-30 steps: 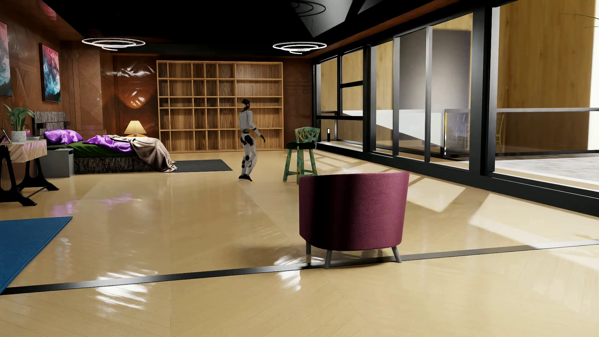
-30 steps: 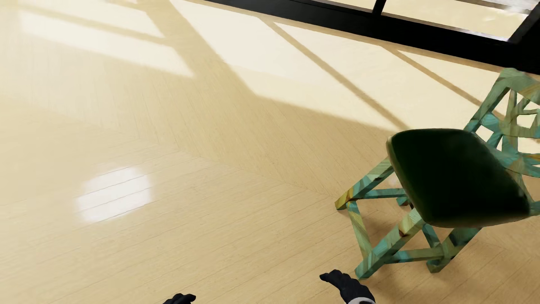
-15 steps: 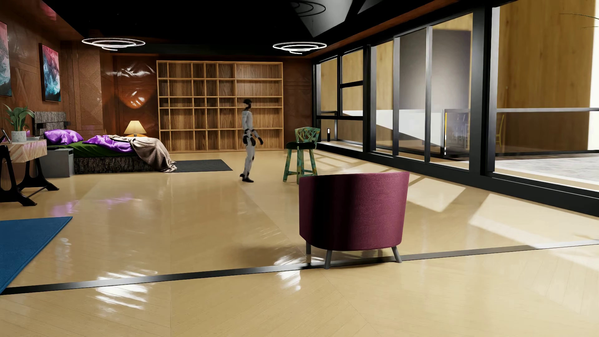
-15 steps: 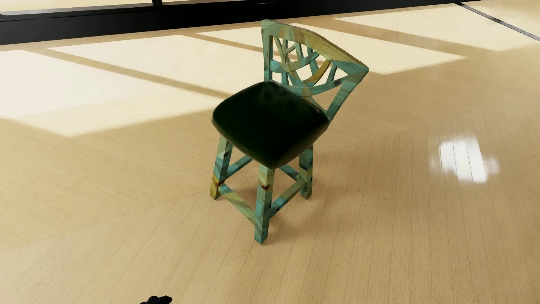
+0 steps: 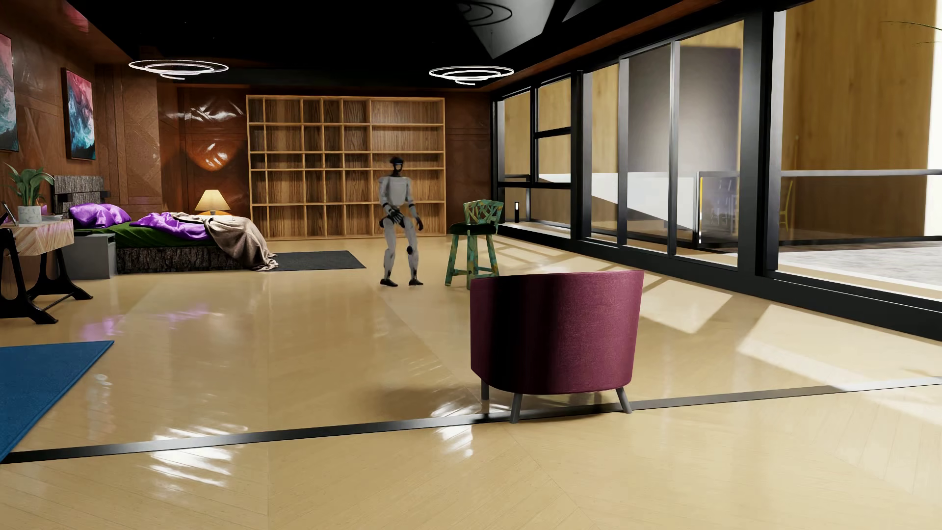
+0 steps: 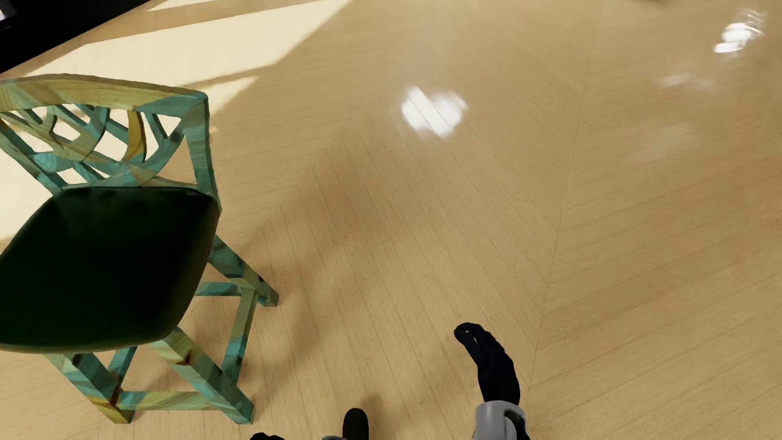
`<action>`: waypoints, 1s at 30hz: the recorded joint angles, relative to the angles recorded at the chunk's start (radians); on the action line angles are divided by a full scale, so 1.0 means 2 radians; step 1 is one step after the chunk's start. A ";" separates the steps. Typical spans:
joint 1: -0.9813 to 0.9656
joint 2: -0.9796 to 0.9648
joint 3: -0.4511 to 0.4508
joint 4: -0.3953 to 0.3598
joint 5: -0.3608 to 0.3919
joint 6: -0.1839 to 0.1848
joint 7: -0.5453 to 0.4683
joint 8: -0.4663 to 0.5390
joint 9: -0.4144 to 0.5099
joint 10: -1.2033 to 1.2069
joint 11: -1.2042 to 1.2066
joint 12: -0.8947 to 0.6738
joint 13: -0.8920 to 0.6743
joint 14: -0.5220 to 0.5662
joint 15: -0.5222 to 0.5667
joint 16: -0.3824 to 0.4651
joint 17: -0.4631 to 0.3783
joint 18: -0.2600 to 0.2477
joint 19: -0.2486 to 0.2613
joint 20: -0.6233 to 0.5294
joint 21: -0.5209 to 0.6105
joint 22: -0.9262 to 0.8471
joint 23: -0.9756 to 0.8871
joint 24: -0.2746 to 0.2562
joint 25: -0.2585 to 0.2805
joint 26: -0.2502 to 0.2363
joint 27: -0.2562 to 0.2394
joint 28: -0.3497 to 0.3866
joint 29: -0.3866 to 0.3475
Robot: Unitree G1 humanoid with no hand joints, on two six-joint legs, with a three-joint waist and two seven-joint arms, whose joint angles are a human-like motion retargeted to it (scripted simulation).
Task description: Move towards the armchair
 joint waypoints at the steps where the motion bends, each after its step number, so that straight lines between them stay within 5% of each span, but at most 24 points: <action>1: 0.001 0.010 -0.001 -0.016 0.002 -0.002 -0.015 0.012 0.001 -0.054 -0.005 0.001 -0.003 0.019 0.002 0.003 -0.003 -0.014 -0.006 -0.004 0.007 0.006 -0.005 0.000 -0.004 0.003 -0.002 -0.002 0.012; 3: 0.002 0.029 -0.002 -0.032 0.007 -0.006 -0.049 0.029 0.004 -0.098 -0.005 0.000 -0.006 0.023 0.003 0.009 -0.009 -0.043 -0.020 -0.007 0.023 0.017 0.000 0.002 -0.022 0.011 -0.004 -0.004 0.006; 5: 0.004 0.054 0.000 -0.037 0.012 -0.011 -0.069 0.041 0.005 -0.055 -0.003 0.000 -0.006 0.032 0.003 0.009 -0.013 -0.023 -0.034 0.004 0.038 0.025 0.035 -0.002 -0.038 0.022 0.005 0.003 -0.019; 6: 0.014 0.065 0.002 -0.037 0.008 -0.015 -0.060 0.044 0.002 -0.055 -0.003 0.002 -0.006 0.052 0.015 0.004 -0.014 0.006 -0.038 0.015 0.041 0.027 0.067 -0.006 -0.035 0.027 0.020 0.011 -0.001; 8: 0.043 0.077 0.005 -0.037 -0.004 -0.033 -0.030 0.030 -0.006 -0.064 0.020 0.006 -0.005 0.076 0.060 -0.010 -0.019 0.016 -0.040 0.038 0.043 0.031 0.147 -0.017 -0.027 0.031 0.082 0.028 0.086; 10: 0.066 0.063 0.011 -0.049 -0.013 -0.055 -0.017 0.006 -0.015 -0.060 0.076 0.002 0.002 0.048 0.137 -0.021 -0.040 0.011 -0.028 0.057 0.095 0.050 0.218 -0.022 -0.080 0.022 0.132 0.037 0.174; 11: 0.073 0.042 0.017 -0.053 -0.017 -0.063 -0.007 -0.001 -0.017 -0.049 0.125 -0.003 0.003 0.030 0.174 -0.026 -0.052 0.022 0.038 0.065 0.141 0.059 0.251 -0.020 -0.121 0.017 0.127 0.037 0.217; 12: 0.075 0.014 0.025 -0.056 -0.023 -0.069 0.009 -0.006 -0.018 -0.031 0.188 -0.006 0.000 0.010 0.199 -0.033 -0.069 0.036 0.147 0.074 0.179 0.062 0.272 -0.020 -0.153 0.011 0.105 0.041 0.261; 13: 0.073 -0.025 0.037 -0.054 -0.037 -0.073 0.034 -0.047 -0.018 -0.006 0.263 -0.007 -0.006 -0.014 0.227 -0.045 -0.090 0.049 0.205 0.087 0.198 0.061 0.279 -0.023 -0.167 0.003 0.081 0.051 0.297; 14: 0.078 -0.070 0.049 -0.049 -0.066 -0.077 0.060 -0.091 -0.016 0.013 0.337 -0.006 -0.012 -0.037 0.236 -0.059 -0.110 0.060 0.208 0.099 0.194 0.057 0.273 -0.028 -0.163 -0.007 0.067 0.064 0.319; 16: 0.108 -0.148 0.055 -0.048 -0.119 -0.084 0.101 -0.083 -0.012 0.024 0.434 -0.007 -0.018 -0.073 0.163 -0.076 -0.127 0.074 0.209 0.108 0.120 0.059 0.234 -0.029 -0.115 -0.023 0.085 0.081 0.285; 18: 0.145 -0.219 0.046 -0.049 -0.165 -0.089 0.129 -0.092 -0.008 0.028 0.455 -0.011 -0.013 -0.106 0.105 -0.078 -0.103 0.080 0.158 0.091 0.007 0.066 0.164 -0.013 -0.043 -0.033 0.122 0.072 0.157; 20: 0.183 -0.276 0.031 -0.049 -0.174 -0.088 0.146 -0.090 -0.006 0.029 0.398 -0.025 -0.008 -0.137 0.049 -0.070 -0.079 0.079 0.125 0.065 -0.028 0.058 0.096 0.002 -0.004 -0.040 0.119 0.049 0.073; 22: 0.224 -0.306 0.015 -0.044 -0.175 -0.082 0.155 -0.095 -0.006 0.015 0.270 -0.036 -0.003 -0.159 0.026 -0.059 -0.079 0.074 0.102 0.046 -0.002 0.039 0.054 0.006 -0.012 -0.044 0.103 0.041 0.076; 25: 0.284 -0.307 -0.010 -0.037 -0.161 -0.066 0.150 -0.074 -0.010 -0.026 0.009 -0.059 0.025 -0.175 0.125 -0.036 -0.072 0.065 0.090 0.025 0.015 0.020 0.029 0.002 -0.029 -0.045 0.084 0.038 0.101; 26: 0.305 -0.300 -0.016 -0.035 -0.158 -0.060 0.145 -0.062 -0.010 -0.036 -0.051 -0.070 0.039 -0.179 0.118 -0.027 -0.064 0.062 0.105 0.015 0.009 0.019 0.031 0.003 -0.039 -0.042 0.084 0.033 0.099; 28: 0.343 -0.302 -0.026 -0.021 -0.153 -0.049 0.131 -0.071 -0.008 -0.032 -0.019 -0.087 0.059 -0.184 0.159 -0.014 -0.037 0.048 0.133 0.004 -0.017 0.015 0.069 0.008 -0.043 -0.030 0.103 0.028 0.078; 30: 0.373 -0.298 -0.032 0.005 -0.130 -0.035 0.119 -0.086 -0.005 0.003 0.063 -0.072 0.059 -0.150 0.145 -0.009 -0.019 0.039 0.107 0.023 -0.034 -0.003 0.162 -0.005 -0.050 -0.015 0.143 0.046 0.073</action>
